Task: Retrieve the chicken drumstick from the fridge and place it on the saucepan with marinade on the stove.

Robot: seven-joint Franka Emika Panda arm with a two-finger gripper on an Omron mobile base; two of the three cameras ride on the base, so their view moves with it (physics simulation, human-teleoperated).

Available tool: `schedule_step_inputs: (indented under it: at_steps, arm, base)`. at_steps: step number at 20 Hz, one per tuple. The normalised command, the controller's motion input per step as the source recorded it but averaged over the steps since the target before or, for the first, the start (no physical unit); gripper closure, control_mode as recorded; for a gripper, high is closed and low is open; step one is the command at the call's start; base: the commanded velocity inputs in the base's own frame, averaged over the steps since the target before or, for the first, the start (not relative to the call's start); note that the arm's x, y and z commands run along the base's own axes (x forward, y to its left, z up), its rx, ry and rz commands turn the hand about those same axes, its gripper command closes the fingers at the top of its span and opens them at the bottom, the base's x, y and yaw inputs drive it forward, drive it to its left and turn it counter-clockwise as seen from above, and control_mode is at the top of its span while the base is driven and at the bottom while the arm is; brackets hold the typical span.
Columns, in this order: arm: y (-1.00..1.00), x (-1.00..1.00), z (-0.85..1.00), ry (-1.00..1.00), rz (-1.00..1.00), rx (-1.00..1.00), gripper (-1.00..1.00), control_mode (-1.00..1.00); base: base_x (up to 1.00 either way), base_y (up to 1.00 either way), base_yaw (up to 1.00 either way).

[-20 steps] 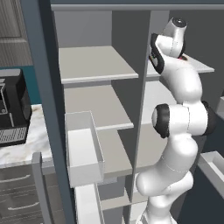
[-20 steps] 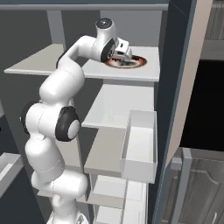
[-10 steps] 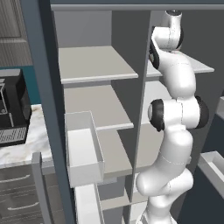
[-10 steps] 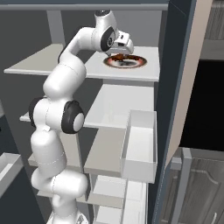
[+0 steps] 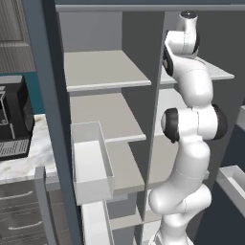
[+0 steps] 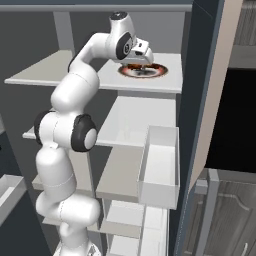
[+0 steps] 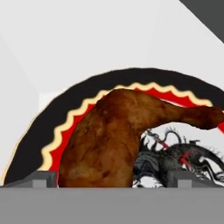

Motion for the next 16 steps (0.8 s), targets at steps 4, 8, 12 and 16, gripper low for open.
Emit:
schedule_step_inputs:
  at_steps: [4,8,12,16]
  arm:
    - [0.00,0.08,-0.11,0.00,0.00,0.00,-1.00,-1.00]
    - [0.00,0.14,0.00,0.00,0.00,0.00,-1.00,-1.00]
    - [0.00,0.11,0.00,0.00,0.00,0.00,-1.00,-1.00]
    - [0.00,0.16,0.00,0.00,0.00,0.00,-1.00,-1.00]
  base:
    - [0.00,0.00,0.00]
    - [0.00,0.00,0.00]
    - [0.00,0.00,0.00]
    - [0.00,0.00,0.00]
